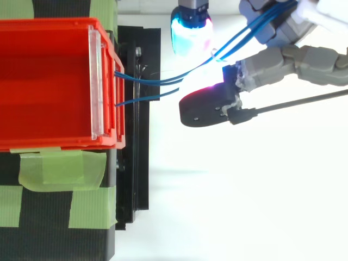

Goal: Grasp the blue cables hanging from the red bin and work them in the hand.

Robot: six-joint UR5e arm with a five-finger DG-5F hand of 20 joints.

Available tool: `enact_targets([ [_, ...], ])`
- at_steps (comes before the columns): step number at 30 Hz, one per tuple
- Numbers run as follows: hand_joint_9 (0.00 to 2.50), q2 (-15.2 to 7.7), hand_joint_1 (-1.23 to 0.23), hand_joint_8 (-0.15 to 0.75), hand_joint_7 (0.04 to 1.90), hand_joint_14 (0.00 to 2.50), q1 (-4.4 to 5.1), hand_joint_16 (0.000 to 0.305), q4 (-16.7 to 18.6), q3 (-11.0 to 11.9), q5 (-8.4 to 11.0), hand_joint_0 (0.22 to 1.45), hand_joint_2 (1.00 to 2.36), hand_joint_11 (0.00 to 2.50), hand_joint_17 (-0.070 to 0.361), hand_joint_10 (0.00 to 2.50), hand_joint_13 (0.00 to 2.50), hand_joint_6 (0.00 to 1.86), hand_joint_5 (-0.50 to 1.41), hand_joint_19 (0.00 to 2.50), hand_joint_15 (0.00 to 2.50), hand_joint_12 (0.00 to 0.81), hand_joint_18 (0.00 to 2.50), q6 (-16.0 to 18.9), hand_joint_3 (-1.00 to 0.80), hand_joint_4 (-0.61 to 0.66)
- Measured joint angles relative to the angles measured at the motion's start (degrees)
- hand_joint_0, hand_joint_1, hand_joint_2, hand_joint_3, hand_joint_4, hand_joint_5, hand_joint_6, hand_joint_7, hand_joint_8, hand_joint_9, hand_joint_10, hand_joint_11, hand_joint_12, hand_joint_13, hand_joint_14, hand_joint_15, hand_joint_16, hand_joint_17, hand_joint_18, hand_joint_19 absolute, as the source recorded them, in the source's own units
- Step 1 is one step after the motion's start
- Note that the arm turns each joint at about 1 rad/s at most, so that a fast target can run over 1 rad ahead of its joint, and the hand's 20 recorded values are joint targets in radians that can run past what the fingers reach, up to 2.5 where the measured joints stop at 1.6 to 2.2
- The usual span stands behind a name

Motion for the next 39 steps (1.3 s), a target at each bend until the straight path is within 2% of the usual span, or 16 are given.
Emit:
enact_targets([
  [19, 1.74, 0.0, -0.69, 0.519, 1.4, 2.5, 0.21, 0.244, -0.2, 0.0, 0.38, 1.01, 1.02, 2.5, 0.183, 2.5, 2.09, 0.12, 0.27, 0.76, 2.01, 0.771, 2.5, 0.8, -0.64, 0.33],
  [28, 1.74, 0.0, -0.68, 0.519, 1.4, 2.5, 0.38, 0.244, -2.7, 0.0, 0.48, 1.01, 1.02, 2.5, 0.183, 2.5, 2.09, 0.13, 0.27, 0.76, 2.01, 0.771, 2.5, 2.4, -0.64, 0.33],
  [39, 1.74, 0.0, -0.66, 0.519, 1.4, 2.5, 0.5, 0.244, -3.1, 0.0, 0.52, 0.98, 1.02, 2.5, 0.183, 2.5, 2.09, 0.13, 0.28, 0.76, 2.01, 0.771, 2.5, 3.3, -0.65, 0.33],
])
